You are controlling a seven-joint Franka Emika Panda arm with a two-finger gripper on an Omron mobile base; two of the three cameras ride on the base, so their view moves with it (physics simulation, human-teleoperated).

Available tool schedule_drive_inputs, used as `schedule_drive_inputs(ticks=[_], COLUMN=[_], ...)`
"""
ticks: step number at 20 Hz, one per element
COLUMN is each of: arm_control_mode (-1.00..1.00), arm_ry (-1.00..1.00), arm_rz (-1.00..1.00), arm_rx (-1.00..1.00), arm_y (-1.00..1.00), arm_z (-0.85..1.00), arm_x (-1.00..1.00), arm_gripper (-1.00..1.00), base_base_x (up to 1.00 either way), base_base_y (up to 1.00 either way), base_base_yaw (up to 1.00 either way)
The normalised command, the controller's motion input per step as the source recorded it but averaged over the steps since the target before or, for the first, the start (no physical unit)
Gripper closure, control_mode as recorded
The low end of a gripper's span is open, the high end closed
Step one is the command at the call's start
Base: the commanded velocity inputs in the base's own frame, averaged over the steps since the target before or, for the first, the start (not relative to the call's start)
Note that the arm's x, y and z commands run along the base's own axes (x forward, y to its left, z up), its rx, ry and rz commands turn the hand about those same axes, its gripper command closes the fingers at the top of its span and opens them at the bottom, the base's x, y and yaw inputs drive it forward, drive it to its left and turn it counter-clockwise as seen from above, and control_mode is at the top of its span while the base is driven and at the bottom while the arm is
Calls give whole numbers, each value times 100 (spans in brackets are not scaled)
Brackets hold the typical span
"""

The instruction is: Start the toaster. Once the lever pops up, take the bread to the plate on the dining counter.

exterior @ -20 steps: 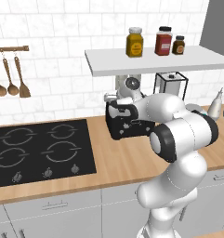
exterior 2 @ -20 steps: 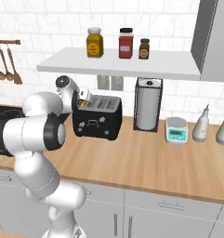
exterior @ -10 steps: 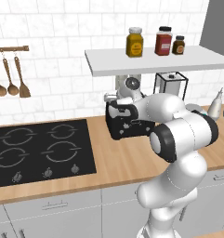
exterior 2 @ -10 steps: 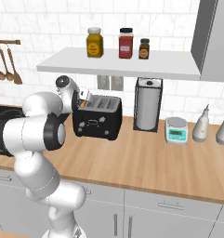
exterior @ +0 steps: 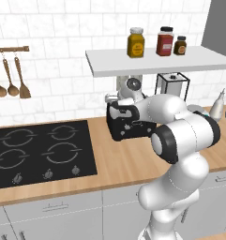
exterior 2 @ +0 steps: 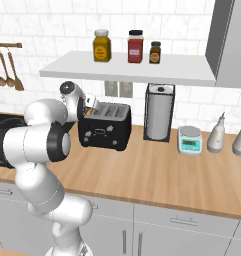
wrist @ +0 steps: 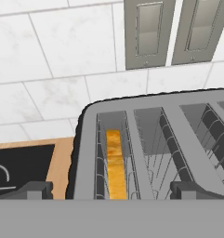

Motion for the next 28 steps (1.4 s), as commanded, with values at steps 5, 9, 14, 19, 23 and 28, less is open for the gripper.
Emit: schedule_drive_inputs(ticks=[5,9,14,19,23,28], arm_control_mode=[-100,-100,-100,-100,-100,-100], arm_ry=[0,0,0,0,0,0], arm_rz=[0,0,0,0,0,0], arm_rx=[0,0,0,0,0,0], arm_y=[0,0,0,0,0,0], arm_z=[0,0,0,0,0,0], arm_x=[0,0,0,0,0,0], arm_gripper=[-100,-100,-100,-100,-100,-100], base_base_x=[0,0,0,0,0,0], base_base_y=[0,0,0,0,0,0], base_base_yaw=[0,0,0,0,0,0])
